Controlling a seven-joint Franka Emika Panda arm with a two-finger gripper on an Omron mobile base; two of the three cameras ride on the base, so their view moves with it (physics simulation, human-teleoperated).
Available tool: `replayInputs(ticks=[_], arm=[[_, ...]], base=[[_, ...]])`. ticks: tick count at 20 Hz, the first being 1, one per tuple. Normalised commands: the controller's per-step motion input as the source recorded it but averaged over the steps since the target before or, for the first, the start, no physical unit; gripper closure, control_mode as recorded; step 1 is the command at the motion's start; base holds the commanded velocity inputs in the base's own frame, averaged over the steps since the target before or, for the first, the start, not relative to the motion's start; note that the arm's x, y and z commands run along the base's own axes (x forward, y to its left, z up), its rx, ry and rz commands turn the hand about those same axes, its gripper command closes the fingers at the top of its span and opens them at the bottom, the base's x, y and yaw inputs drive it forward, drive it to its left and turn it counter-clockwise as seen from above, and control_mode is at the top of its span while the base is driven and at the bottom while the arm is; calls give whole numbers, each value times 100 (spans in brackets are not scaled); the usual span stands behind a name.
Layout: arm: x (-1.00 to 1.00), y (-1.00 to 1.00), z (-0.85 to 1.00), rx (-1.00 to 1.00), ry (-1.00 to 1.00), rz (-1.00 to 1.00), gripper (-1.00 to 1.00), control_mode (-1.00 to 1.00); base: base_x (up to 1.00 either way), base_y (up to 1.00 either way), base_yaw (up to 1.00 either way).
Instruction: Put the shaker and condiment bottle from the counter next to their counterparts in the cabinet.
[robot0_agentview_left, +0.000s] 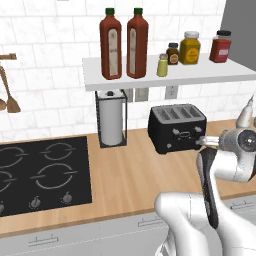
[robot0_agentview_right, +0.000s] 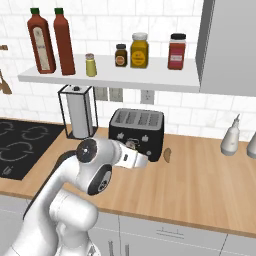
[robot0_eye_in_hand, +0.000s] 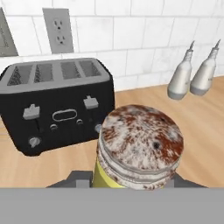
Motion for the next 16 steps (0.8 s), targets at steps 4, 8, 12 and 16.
replayInputs(ticks=[4,8,12,16], arm=[[-29,19,94,-1,-1,24,100,-100],[-18,18,97,-3,-3,23,100,-100],[0,24,87,-5,0,24,100,-100],[0,34,81,-6,0,25,100,-100]], base=[[0,0,0],[0,0,0],[0,0,0],[0,0,0]])
